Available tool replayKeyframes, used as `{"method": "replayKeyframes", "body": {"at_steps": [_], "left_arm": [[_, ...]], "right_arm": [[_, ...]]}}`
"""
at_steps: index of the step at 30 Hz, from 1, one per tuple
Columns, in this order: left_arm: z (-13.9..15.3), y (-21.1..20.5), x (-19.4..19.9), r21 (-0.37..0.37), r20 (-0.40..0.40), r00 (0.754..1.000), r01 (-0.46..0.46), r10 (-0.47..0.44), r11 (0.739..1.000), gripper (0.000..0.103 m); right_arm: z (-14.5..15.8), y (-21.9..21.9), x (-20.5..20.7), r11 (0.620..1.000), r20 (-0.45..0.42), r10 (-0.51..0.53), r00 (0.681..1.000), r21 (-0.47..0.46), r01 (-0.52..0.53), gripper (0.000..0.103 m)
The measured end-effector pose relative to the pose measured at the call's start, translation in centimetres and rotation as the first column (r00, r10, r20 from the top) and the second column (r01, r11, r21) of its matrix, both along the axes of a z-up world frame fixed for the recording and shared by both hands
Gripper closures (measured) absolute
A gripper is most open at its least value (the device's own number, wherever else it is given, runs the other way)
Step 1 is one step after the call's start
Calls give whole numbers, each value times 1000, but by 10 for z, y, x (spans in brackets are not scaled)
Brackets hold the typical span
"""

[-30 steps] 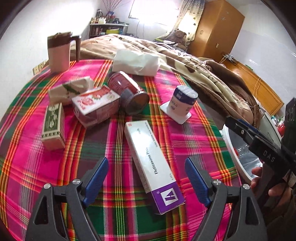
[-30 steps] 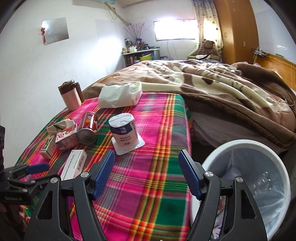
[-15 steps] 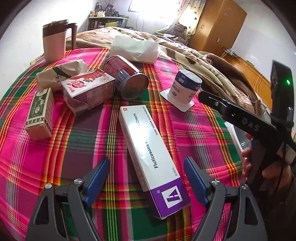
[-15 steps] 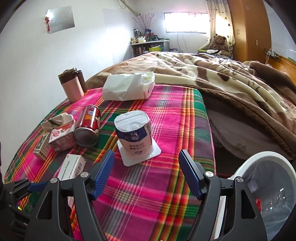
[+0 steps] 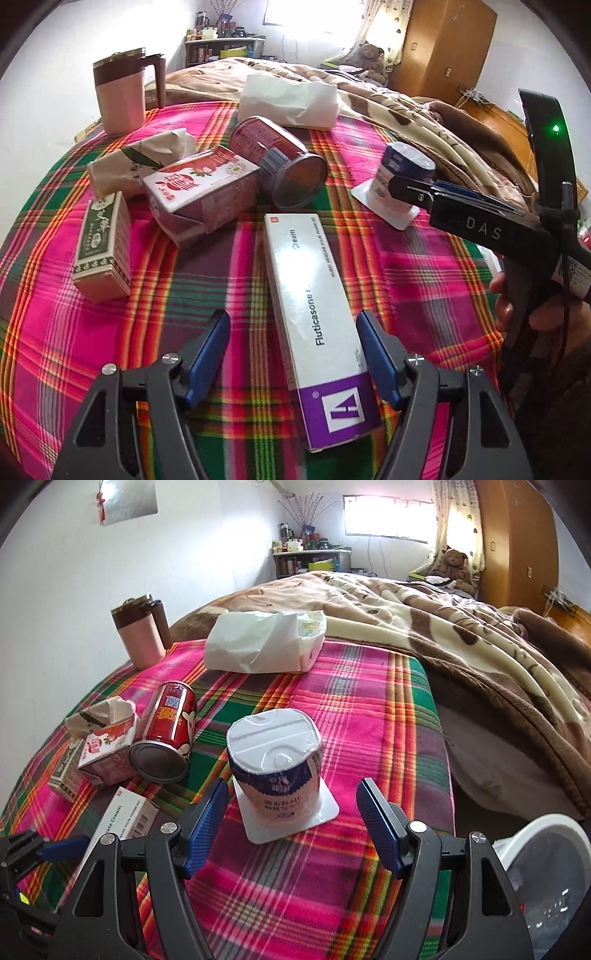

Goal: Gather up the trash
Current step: 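Grasp the white Fluticasone cream box with the left tool while the right tool grasps the white yogurt cup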

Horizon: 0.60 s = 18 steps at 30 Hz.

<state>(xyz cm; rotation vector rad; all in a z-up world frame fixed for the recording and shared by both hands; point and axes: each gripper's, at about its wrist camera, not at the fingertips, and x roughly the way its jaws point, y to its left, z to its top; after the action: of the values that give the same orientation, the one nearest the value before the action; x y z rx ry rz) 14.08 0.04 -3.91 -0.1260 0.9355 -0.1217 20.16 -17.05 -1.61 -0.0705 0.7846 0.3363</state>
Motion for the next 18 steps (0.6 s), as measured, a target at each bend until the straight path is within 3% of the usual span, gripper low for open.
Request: {"method": "replayKeyframes", "body": {"at_steps": [14,18], "left_arm": [[-1,-1,14,35,4,1000,-21,21,999,33],[0,0,13,32,8,1000,-30,30,999,42]], "right_arm": [[-3,2,12,1000,-33,-19,999,23,20,30],[-3,4,12,1000,-32,-19,999,16,20,45]]}}
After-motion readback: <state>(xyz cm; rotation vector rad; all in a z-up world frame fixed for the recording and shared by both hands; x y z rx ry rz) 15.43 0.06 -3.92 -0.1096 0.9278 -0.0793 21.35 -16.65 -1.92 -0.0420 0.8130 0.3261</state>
